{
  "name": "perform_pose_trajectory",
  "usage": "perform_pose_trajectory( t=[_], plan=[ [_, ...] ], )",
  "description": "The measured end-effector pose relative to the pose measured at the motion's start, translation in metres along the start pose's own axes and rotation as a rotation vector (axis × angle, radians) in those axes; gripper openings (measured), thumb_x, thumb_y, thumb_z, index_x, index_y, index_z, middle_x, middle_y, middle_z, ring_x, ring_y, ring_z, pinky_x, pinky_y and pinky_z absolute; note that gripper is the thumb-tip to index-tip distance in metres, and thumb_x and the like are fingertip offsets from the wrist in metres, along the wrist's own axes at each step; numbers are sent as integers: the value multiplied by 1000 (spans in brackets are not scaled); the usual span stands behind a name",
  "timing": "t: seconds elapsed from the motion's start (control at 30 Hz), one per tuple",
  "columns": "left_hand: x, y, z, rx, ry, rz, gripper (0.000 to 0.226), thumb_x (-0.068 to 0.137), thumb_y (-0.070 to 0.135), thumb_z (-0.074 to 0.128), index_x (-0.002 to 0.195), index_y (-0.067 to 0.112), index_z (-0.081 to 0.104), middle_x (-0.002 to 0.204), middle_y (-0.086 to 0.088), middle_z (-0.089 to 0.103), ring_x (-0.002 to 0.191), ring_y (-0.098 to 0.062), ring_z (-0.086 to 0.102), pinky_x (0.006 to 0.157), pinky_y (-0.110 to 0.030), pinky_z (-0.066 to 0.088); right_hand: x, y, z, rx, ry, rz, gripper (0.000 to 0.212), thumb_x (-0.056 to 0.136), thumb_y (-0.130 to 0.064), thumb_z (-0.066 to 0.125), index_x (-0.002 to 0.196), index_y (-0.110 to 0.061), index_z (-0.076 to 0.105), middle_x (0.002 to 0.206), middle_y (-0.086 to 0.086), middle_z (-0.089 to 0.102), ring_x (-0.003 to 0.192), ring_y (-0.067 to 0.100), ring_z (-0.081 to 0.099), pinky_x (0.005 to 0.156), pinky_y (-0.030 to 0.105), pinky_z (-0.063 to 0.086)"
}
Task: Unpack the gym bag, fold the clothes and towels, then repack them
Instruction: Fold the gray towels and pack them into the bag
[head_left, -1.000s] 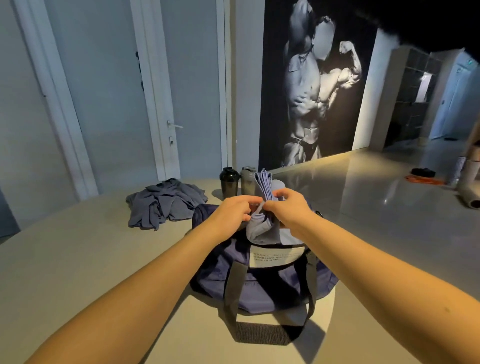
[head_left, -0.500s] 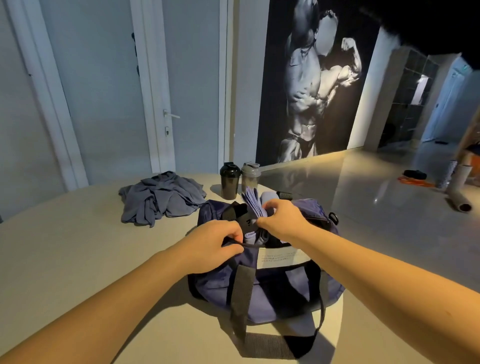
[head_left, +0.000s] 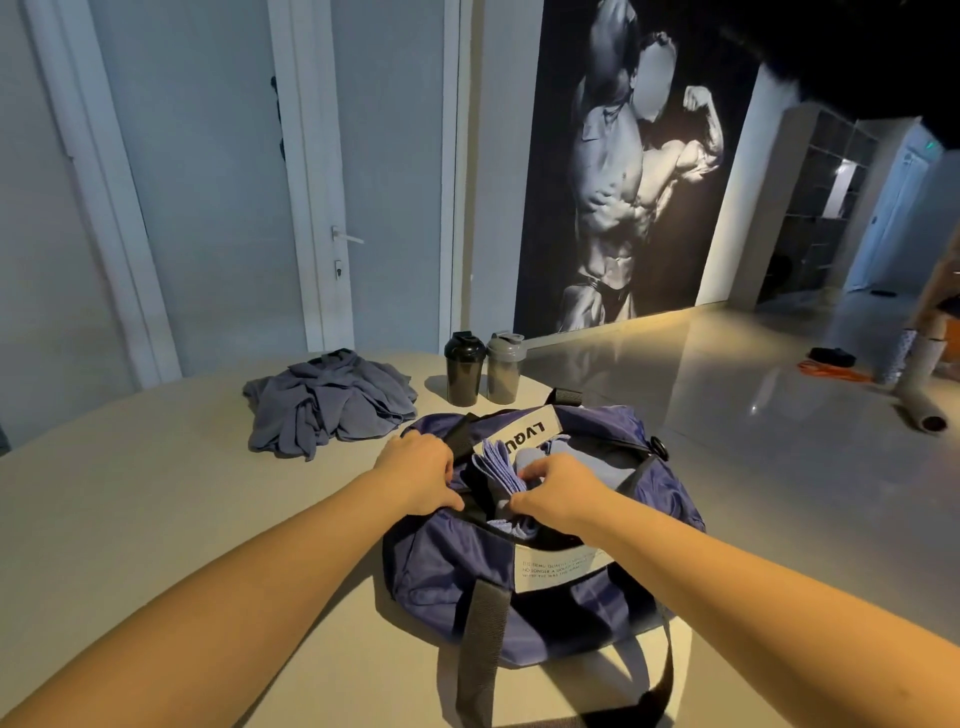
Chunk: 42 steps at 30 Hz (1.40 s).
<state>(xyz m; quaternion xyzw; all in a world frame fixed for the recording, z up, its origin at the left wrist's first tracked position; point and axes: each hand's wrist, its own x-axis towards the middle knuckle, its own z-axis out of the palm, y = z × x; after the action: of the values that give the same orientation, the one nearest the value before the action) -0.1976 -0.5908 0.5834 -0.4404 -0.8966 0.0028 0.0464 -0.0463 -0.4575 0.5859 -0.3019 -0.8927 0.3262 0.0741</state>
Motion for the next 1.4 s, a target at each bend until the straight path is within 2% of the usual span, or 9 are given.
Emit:
perform_pose_trajectory(
  t=[0.2, 0.3, 0.47, 0.63, 0.77, 0.93, 1.1, 1.27, 1.4],
  plan=[
    [8, 0, -6, -37, -101, -82, 37, 87, 44, 75, 105, 12, 69, 103, -7, 70, 94, -28, 62, 81, -39, 52, -2, -2, -2, 6, -3, -10, 37, 87, -27, 76, 120, -13, 70, 111, 7, 70, 99, 22, 67, 89, 36, 57],
    [10, -8, -7, -218, -86, -142, 27, 90, 39, 73, 83, 13, 67, 77, -4, 61, 76, -25, 58, 71, -35, 49, -4, -1, -4, 14, -8, -17, 36, 87, -25, 75, 121, -13, 70, 110, 5, 70, 97, 20, 66, 89, 36, 56],
    [12, -11, 2, -540, 43, -307, 39, 92, 26, 64, 62, 14, 43, 61, -5, 44, 60, -23, 43, 60, -32, 35, -8, -6, -4, -48, -8, -95, 48, 90, -26, 72, 136, -17, 63, 128, 3, 66, 102, 18, 62, 89, 28, 53],
    [5, 4, -3, -830, 323, -446, 40, 93, 17, 57, 62, 17, 32, 62, -4, 37, 55, -22, 32, 54, -31, 22, -12, -11, -2, -156, -47, -144, 39, 89, -26, 70, 126, -15, 69, 113, 7, 74, 98, 22, 70, 91, 36, 58],
    [-13, 24, -7, -865, 698, -348, 37, 101, 25, 53, 67, 22, 39, 77, 4, 47, 66, -13, 46, 52, -27, 27, -5, -15, -8, -178, -59, -112, 34, 89, -28, 72, 121, -16, 72, 104, 5, 75, 85, 16, 66, 75, 27, 52],
    [-8, 15, -2, -862, 739, -322, 35, 103, 30, 54, 70, 24, 43, 79, 7, 48, 68, -12, 48, 54, -28, 30, 23, -27, -2, -74, 68, -149, 26, 84, -25, 73, 105, -9, 74, 95, 6, 74, 84, 21, 68, 69, 29, 51],
    [-5, 3, 6, -803, 665, -317, 29, 100, 34, 57, 76, 17, 55, 83, 3, 54, 74, -19, 55, 65, -41, 49, 35, -13, 23, 4, -80, -132, 36, 94, -44, 67, 78, -12, 62, 73, 4, 54, 73, 20, 48, 73, 33, 41],
    [-6, 4, 5, -705, 632, -267, 19, 100, 34, 58, 85, 23, 58, 94, 6, 55, 82, -18, 57, 65, -34, 45, 26, 0, -1, 72, -157, -176, 12, 94, -16, 66, 105, -14, 70, 97, 0, 64, 94, 20, 57, 85, 31, 45],
    [-7, 7, 7, -621, 644, -133, 17, 97, 15, 62, 112, 22, 61, 116, 6, 53, 109, -15, 51, 84, -34, 50, 30, 20, -8, -297, -124, -179, 43, 86, -6, 69, 126, -22, 67, 116, 3, 65, 106, 25, 63, 89, 32, 53]
  ],
)
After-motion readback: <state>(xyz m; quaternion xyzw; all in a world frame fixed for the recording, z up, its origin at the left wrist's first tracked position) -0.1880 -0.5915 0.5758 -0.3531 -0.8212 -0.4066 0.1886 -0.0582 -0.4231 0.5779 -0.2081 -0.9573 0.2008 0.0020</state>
